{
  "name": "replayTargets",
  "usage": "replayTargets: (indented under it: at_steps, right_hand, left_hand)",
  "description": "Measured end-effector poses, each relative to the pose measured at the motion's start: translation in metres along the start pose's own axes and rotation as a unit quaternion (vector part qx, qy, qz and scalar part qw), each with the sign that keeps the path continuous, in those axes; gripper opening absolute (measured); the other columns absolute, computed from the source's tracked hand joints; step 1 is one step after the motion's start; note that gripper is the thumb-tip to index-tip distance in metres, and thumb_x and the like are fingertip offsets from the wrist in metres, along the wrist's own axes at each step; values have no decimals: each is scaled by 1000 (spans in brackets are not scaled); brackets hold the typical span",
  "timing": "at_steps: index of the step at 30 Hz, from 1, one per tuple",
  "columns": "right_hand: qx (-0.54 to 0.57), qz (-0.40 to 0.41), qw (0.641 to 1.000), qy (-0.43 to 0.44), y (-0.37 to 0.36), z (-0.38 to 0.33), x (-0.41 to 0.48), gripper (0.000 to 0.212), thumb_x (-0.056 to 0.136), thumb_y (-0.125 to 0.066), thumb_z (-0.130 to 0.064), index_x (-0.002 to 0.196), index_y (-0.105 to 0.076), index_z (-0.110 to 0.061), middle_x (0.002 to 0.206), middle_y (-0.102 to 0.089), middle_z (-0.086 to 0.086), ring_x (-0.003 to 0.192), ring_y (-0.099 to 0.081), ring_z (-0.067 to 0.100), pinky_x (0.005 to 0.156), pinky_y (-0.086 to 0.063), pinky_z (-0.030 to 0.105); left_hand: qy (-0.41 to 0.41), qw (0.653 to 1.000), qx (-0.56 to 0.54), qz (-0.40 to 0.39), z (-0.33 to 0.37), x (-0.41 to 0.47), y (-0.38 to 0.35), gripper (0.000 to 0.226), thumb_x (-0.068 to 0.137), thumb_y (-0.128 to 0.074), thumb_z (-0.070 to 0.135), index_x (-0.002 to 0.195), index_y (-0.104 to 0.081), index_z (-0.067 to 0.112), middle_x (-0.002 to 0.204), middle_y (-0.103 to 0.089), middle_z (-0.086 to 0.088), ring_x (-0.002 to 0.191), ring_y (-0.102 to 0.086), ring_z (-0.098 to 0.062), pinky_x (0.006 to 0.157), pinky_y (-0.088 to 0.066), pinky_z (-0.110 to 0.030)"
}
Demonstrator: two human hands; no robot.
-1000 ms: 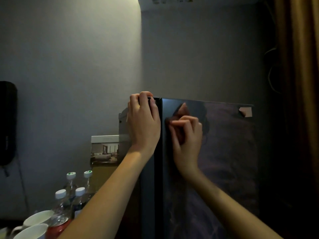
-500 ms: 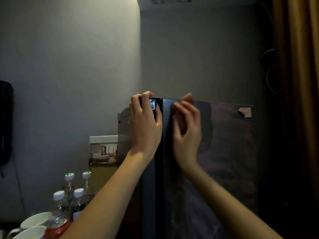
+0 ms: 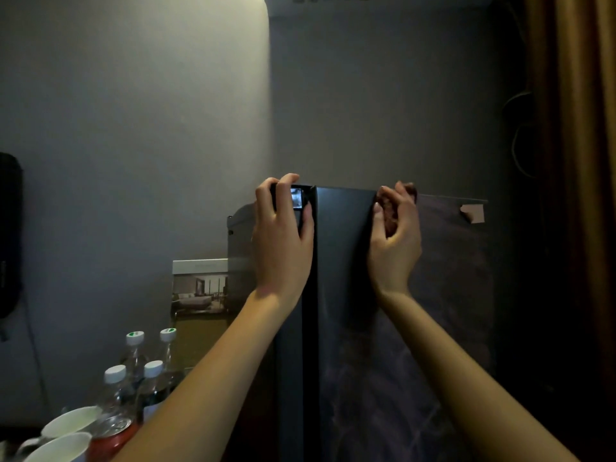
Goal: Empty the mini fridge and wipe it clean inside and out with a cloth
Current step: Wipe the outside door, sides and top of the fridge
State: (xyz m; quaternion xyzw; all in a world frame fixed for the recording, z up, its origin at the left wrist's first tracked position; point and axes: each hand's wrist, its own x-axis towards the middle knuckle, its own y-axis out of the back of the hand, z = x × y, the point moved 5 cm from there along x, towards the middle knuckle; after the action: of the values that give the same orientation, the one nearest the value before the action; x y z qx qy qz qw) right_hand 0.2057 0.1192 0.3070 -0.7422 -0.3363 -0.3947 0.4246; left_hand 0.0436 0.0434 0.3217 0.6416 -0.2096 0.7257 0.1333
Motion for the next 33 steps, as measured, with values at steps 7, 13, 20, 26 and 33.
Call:
replayTargets:
  at_steps: [7,13,20,26,33]
  right_hand:
    - [-1,-207,956,207,3,-22,-87,34,95,-55,-2,128,-59,-4,148,-43,10,143,-32,24,115,-31,43]
    - [-12,-149,985,91,41,30,-65,43,96,-52,-15,138,-48,-10,152,-35,6,143,-31,15,118,-27,35]
    - [-7,-67,997,-30,12,11,-30,61,97,-48,-28,152,-25,-11,158,-26,1,145,-24,11,119,-22,38]
    - [-16,-251,949,191,6,-23,-138,46,96,-46,-7,141,-43,-1,154,-34,11,144,-29,25,116,-29,45]
    - [-9,-199,972,123,45,25,-146,42,97,-47,-4,138,-46,2,152,-37,10,141,-35,26,108,-36,56]
  left_hand:
    - [1,1000,-10,-8,-2,-1,1,41,92,-58,16,131,-49,13,130,-45,-10,114,-50,-20,82,-38,-16]
    - [4,999,1,-40,-2,-28,2,65,93,-55,20,151,-26,22,158,-18,-12,142,-29,-28,85,-57,-39]
    - [0,998,-58,-38,-3,-32,7,63,96,-48,21,152,-22,9,160,-11,-17,142,-11,-16,96,-12,10]
    - [-15,997,-68,-29,2,-37,13,61,96,-50,11,149,-22,-3,157,-13,-24,136,-1,0,93,-8,13]
    - [9,995,-72,-62,-12,-89,14,65,98,-46,22,150,-15,-2,159,-14,-20,148,-8,-19,115,-6,-9]
